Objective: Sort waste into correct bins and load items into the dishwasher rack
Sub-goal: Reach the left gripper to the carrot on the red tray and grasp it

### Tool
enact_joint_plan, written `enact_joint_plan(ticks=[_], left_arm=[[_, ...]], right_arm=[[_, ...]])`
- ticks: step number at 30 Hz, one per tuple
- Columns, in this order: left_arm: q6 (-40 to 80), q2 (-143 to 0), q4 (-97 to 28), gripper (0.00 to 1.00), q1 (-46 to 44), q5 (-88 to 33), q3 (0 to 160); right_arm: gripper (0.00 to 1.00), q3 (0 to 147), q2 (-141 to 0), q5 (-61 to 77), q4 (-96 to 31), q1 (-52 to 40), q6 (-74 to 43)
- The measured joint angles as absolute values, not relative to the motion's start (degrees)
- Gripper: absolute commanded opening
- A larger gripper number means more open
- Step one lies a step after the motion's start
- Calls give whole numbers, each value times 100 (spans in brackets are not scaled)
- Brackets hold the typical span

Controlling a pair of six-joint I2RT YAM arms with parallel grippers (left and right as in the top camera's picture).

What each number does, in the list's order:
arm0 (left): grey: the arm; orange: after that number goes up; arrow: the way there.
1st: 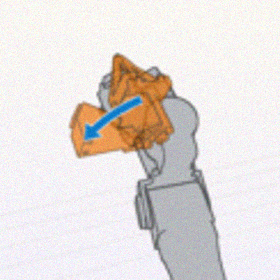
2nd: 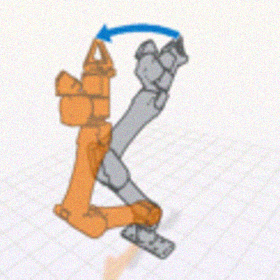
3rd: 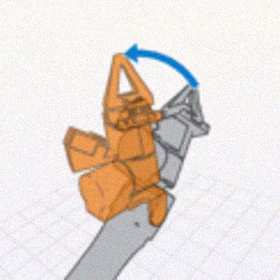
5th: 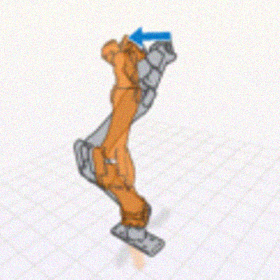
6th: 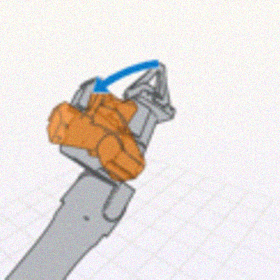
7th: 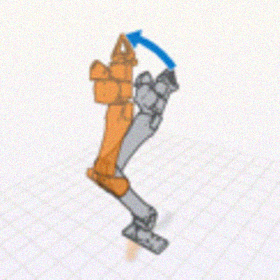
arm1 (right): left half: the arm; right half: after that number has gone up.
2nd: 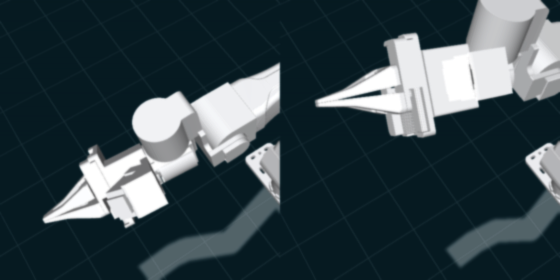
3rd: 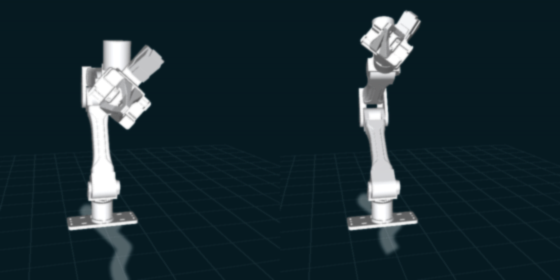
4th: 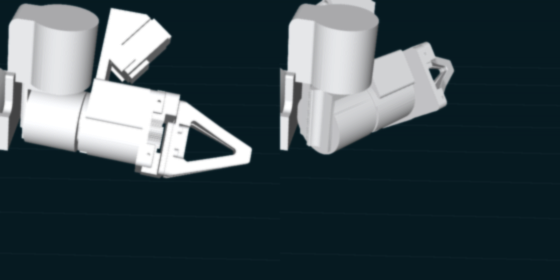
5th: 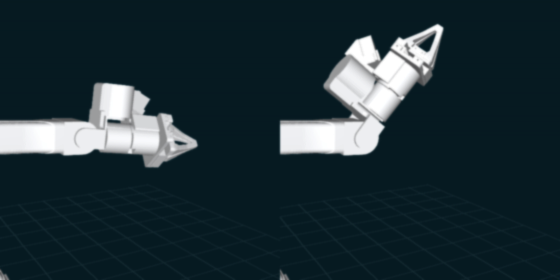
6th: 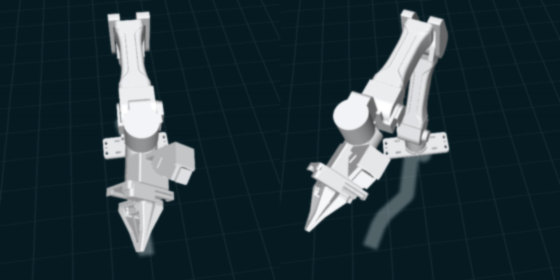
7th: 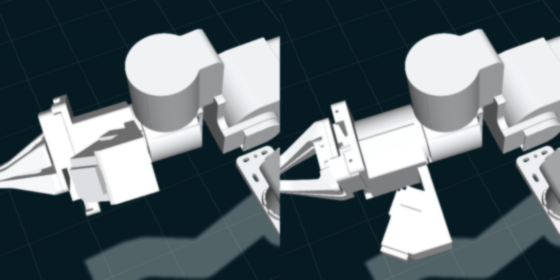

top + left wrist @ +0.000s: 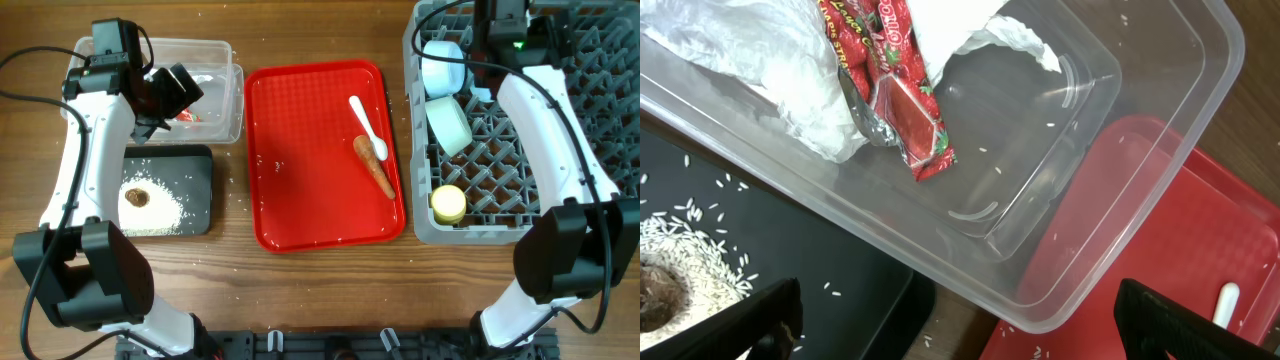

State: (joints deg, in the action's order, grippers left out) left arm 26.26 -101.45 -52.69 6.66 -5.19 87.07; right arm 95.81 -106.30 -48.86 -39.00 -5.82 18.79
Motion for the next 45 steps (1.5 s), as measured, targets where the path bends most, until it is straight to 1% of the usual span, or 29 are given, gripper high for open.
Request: enact_joint_plan(ticks=[4, 7, 11, 13, 15, 18, 19, 20, 21, 22, 23, 25, 27, 29, 30, 31, 33, 35, 38, 41, 45], left_arm=[[2624, -10145, -5266, 100, 666, -519, 8707], [2624, -10145, -5264, 100, 666, -519, 8707], [2626, -10145, -5251, 100, 666, -519, 8707], [2626, -10145, -5111, 100, 666, -545, 8707], [2626, -10145, -5118, 100, 666, -591, 8707], [2626, -10145, -5188, 100, 666, -657, 8707], [2622, -10145, -5196, 91, 666, -770, 8707], [2589, -10145, -5205, 84, 666, -897, 8707], [2429, -10145, -5212, 85, 648, -1090, 8707], [2244, -10145, -5234, 98, 607, -1291, 8707], [2132, -10145, -5282, 100, 495, -1426, 8707], [1988, -10145, -5343, 99, -75, -1610, 8707], [2196, -10145, -5312, 99, -812, -1538, 8707], [2543, -10145, -5175, 99, -1671, -1223, 8707], [2683, -10145, -5151, 98, -1750, -1160, 8707], [2930, -10147, -4947, 98, -2381, -814, 8705], [3291, -10250, -4617, 95, -2902, -552, 8707], [3601, -10551, -4412, 94, -3210, -425, 8707], [3874, -11183, -4049, 93, -3422, -344, 8707], [3979, -11736, -3859, 93, -3677, -281, 8707], [3983, -12051, -3782, 91, -3809, -281, 8707]], right_arm=[[100, 9568, -10453, -4436, -4560, -797, 1251], [100, 9570, -9911, -2751, -4921, -1037, 980], [100, 9572, -9629, -84, -4838, -1188, 878], [98, 9572, -9677, 790, -4875, -1186, 814], [94, 9572, -9745, 1321, -5122, -1186, 676], [87, 9572, -9845, 1603, -5537, -1186, 574], [84, 9572, -9872, 1664, -5747, -1186, 537], [84, 9570, -9878, 1688, -5835, -1186, 515], [85, 9570, -9878, 1710, -5953, -1186, 499], [85, 9570, -9878, 1721, -5988, -1186, 473], [85, 9570, -9878, 1758, -5966, -1166, 399], [85, 9570, -9878, 1800, -5867, -1070, 217], [86, 9572, -9854, 1780, -5739, -786, -38], [87, 9570, -9730, 1691, -5741, -375, -283], [88, 9572, -9631, 1649, -5749, -154, -362], [89, 9570, -9448, 1601, -5776, 141, -456], [89, 9570, -9115, 1538, -5830, 528, -523], [89, 9572, -8886, 1535, -5961, 687, -543], [89, 9572, -8805, 1518, -6110, 718, -558], [89, 9572, -8805, 1516, -6219, 718, -561], [89, 9572, -8805, 1516, -6383, 718, -561]])
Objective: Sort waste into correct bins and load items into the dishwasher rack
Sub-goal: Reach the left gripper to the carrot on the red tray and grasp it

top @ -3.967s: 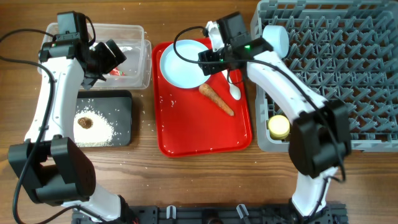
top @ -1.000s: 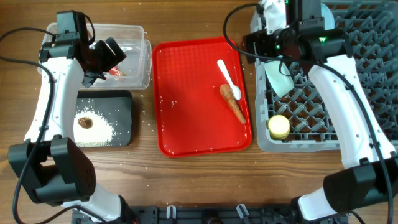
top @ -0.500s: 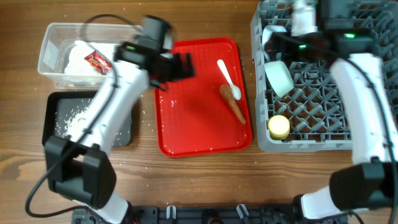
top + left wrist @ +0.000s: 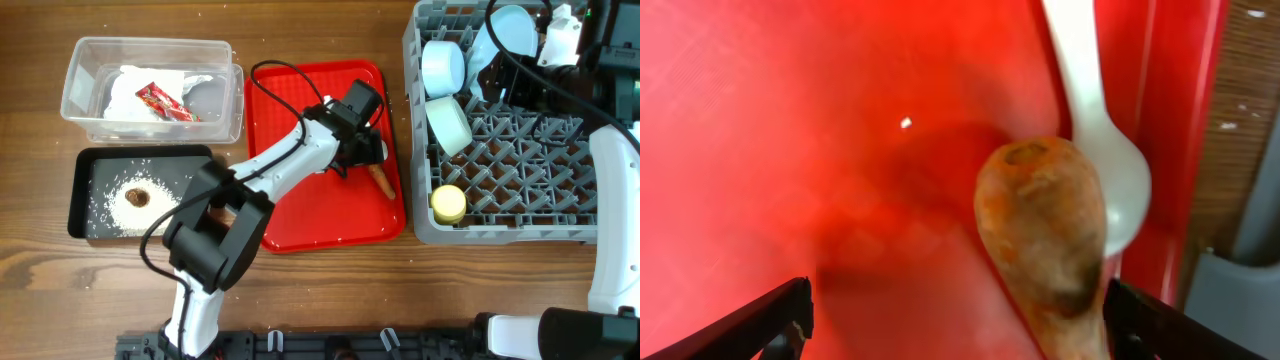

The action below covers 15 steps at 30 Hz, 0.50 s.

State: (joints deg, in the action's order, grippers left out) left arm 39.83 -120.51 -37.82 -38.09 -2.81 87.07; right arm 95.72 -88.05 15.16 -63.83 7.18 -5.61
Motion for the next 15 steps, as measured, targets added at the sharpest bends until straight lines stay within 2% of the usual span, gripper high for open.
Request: enact_joint_plan(ticks=[8, 9, 11, 15], left_arm=[[3924, -12151, -3632, 85, -3979, 56, 8720], [3887, -12154, -3739, 84, -4010, 89, 8759], [3776, -12156, -4285, 77, -4053, 150, 8910], [3538, -12184, -5210, 72, -4060, 191, 9268]], right_arm=[[89, 9572, -8805, 1516, -6429, 718, -561], [90, 9572, -8805, 1516, -6436, 718, -561], [90, 9572, -8805, 1492, -6517, 718, -561], [90, 9572, -8805, 1402, -6539, 718, -561]])
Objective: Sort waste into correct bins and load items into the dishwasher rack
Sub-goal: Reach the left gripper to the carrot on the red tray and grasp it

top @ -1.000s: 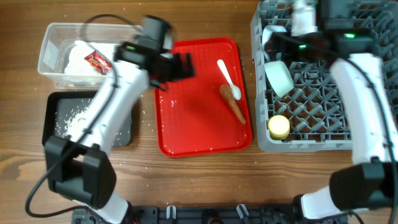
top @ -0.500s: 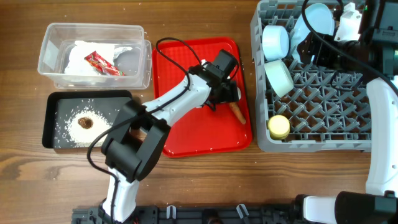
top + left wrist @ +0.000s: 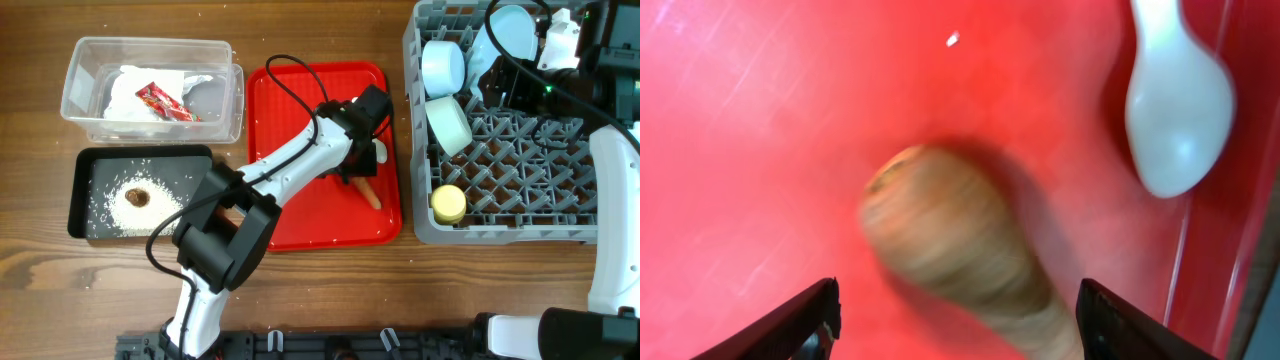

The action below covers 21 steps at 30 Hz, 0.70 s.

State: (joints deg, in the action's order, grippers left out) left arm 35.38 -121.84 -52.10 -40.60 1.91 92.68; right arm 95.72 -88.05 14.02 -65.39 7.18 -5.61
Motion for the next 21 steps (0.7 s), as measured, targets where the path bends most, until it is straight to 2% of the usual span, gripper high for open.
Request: enact_joint_plan(ticks=[2, 4, 6, 11, 14, 18, 21], left_arm=[[3468, -12186, -5384, 67, -4056, 191, 9303], [3448, -12195, -5376, 57, -4056, 189, 9303], [3385, -12195, -5325, 55, -4056, 104, 9306], [3518, -12195, -5253, 54, -4128, -231, 9310], [3555, -12274, -5146, 63, -4239, -309, 9317], [3614, -12468, -4947, 59, -4259, -482, 9406], [3618, -12475, -4943, 40, -4259, -543, 9406]], right_arm=[[90, 9572, -8805, 1382, -6541, 718, -561], [90, 9572, -8805, 1372, -6541, 718, -563], [90, 9572, -8805, 1365, -6539, 718, -561], [90, 9572, -8805, 1365, -6541, 718, -561], [90, 9572, -8805, 1358, -6541, 718, -561], [90, 9572, -8805, 1284, -6563, 718, -561], [90, 9572, -8805, 1278, -6563, 718, -561]])
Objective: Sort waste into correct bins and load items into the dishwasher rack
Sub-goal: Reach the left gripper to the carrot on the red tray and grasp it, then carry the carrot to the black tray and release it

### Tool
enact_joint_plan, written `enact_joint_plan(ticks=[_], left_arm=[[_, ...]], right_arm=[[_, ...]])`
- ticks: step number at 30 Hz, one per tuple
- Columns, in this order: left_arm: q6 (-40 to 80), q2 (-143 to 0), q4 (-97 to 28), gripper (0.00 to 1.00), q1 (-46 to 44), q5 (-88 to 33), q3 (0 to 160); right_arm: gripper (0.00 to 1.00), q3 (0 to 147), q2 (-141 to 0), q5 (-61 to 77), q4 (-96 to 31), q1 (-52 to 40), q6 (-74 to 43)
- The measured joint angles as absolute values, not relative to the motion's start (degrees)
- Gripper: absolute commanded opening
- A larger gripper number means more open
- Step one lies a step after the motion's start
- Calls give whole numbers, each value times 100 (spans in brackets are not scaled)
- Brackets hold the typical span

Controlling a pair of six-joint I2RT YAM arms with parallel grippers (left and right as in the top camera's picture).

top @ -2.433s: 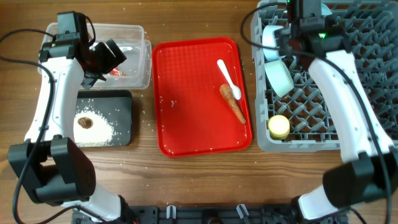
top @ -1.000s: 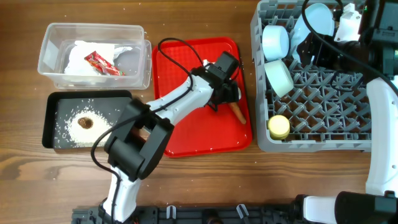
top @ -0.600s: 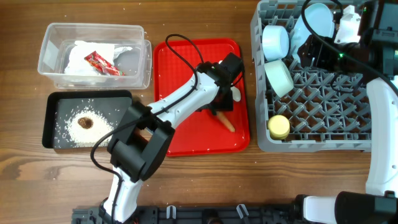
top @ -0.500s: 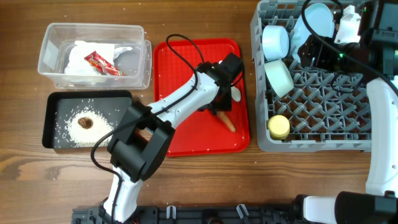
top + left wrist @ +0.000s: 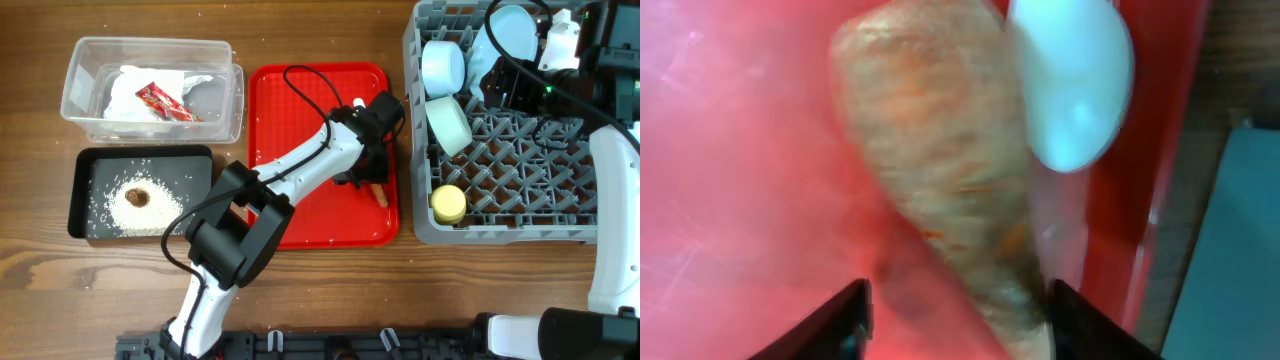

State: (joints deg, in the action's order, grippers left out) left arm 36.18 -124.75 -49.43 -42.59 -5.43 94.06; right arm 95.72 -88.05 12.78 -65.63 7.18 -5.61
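Observation:
A stubby orange carrot lies on the red tray, its thick end beside the bowl of a white spoon. My left gripper is low over the carrot, open. Its fingers straddle the carrot's thinner part, the right finger close to it and the left finger apart from it. In the overhead view only the carrot's tip shows below the left gripper, and the spoon is hidden. My right gripper hangs over the grey dishwasher rack by a pale blue cup; its jaws cannot be made out.
The rack holds a blue cup, a green bowl and a yellow cup. A clear bin with wrappers stands at the back left. A black tray with rice lies in front of it.
My left gripper has shifted toward the tray's right rim. Its fingers stand closer together around the carrot, which now lies against the spoon. The right arm is unchanged.
First my left gripper hovered open over the clear bin while the right arm stretched over the rack. Then the left was over the tray at the carrot and spoon, and the right was by the pale blue cup. Now the left fingers have narrowed round the carrot.

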Motion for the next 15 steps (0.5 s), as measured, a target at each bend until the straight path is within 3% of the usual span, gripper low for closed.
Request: enact_joint_plan(ticks=[2, 7, 9, 15], left_arm=[[3621, -12475, -4930, 24, -4259, -587, 9406], [3651, -12486, -4947, 26, -4259, -598, 9406], [3651, -12486, -4967, 31, -4259, -598, 9406], [3649, -12564, -6005, 33, -4248, -338, 9815]], right_arm=[[90, 9572, -8805, 1278, -6563, 718, -561], [90, 9572, -8805, 1278, -6598, 718, -561], [91, 9572, -8805, 1278, -6604, 718, -561], [91, 9572, -8805, 1122, -6637, 718, -561]])
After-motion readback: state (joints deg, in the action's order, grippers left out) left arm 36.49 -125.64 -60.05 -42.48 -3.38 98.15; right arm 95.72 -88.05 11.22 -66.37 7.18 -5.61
